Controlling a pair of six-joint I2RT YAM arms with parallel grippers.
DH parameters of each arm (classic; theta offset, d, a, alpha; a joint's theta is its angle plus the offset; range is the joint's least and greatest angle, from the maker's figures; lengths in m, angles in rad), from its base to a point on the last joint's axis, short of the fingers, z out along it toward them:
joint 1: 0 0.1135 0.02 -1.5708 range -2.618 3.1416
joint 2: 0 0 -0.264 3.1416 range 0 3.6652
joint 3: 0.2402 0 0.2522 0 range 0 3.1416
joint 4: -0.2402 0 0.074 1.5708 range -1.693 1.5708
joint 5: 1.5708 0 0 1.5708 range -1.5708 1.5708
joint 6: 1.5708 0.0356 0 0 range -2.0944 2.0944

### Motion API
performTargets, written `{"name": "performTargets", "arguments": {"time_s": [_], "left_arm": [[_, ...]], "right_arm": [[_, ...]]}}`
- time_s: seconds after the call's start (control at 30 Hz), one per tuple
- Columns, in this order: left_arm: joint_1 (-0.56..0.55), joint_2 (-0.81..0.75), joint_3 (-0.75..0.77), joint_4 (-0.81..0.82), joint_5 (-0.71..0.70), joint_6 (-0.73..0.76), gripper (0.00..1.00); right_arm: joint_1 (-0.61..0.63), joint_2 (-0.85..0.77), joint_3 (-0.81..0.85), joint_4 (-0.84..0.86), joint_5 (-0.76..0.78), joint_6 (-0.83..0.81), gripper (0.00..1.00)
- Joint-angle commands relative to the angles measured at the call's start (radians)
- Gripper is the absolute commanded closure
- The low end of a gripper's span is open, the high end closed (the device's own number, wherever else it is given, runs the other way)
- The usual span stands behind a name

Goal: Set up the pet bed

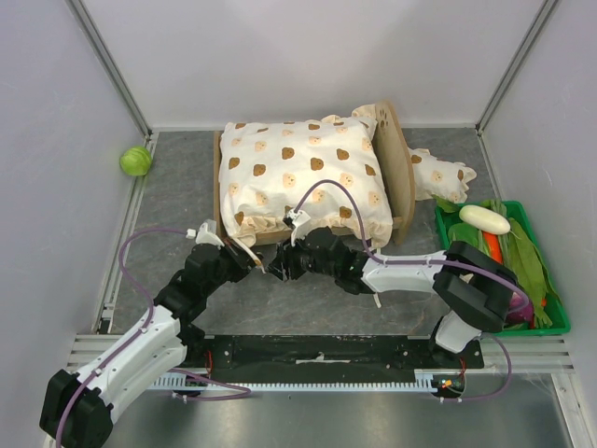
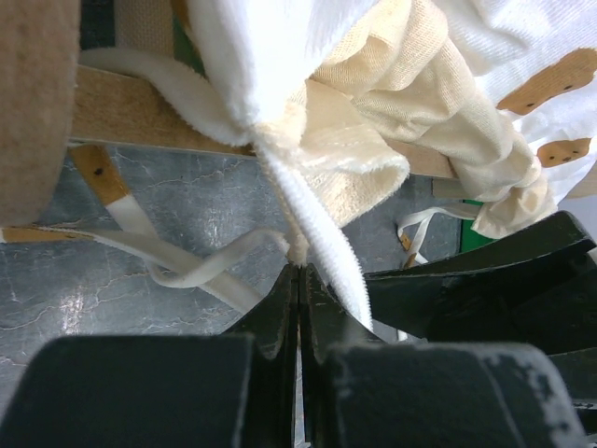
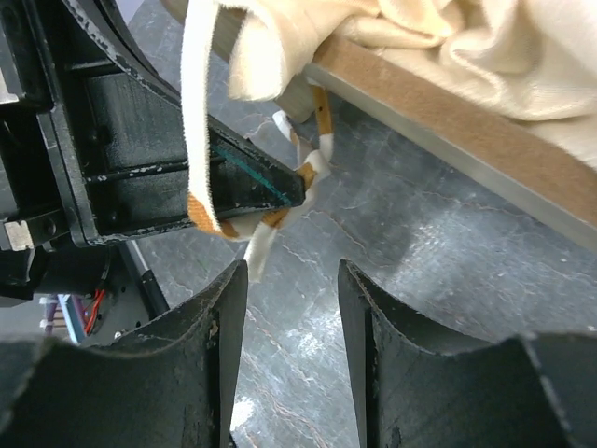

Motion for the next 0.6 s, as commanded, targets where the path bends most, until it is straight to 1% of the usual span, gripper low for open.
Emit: {"name": "performTargets", "arguments": {"time_s": [0.0, 0.3, 0.33, 0.37, 0.4, 0.47, 0.5, 0.57], "left_arm": [[-0.003, -0.01, 0.003, 0.004, 0.009, -0.009, 0.98], [-0.003, -0.022, 0.003, -0.003, 0.006, -0.008, 0.98], [-0.003, -0.022, 0.003, -0.003, 0.007, -0.009, 0.98], [-0.003, -0.022, 0.003, -0.003, 0.007, -0.009, 0.98], [-0.003, -0.021, 0.003, -0.005, 0.009, -0.008, 0.98], [-0.003, -0.021, 0.003, -0.008, 0.009, -0.008, 0.98], [-0.003, -0.022, 0.003, -0.009, 0.009, -0.008, 0.98], [-0.001, -0.024, 0.003, -0.023, 0.003, -0.005, 0.98]], "right_arm": [[0.002, 0.033, 0.034, 0.114, -0.084, 0.059, 0.49], [0.0, 0.1, 0.074, 0.134, -0.105, 0.071, 0.5], [-0.001, 0.105, 0.077, 0.139, -0.107, 0.073, 0.51], [-0.003, 0.116, 0.081, 0.142, -0.107, 0.073, 0.54], [-0.007, 0.117, 0.085, 0.145, -0.107, 0.071, 0.62], [-0.01, 0.126, 0.091, 0.145, -0.11, 0.068, 0.69], [-0.012, 0.125, 0.092, 0.136, -0.108, 0.064, 0.79], [-0.014, 0.123, 0.095, 0.12, -0.102, 0.045, 0.84]]}}
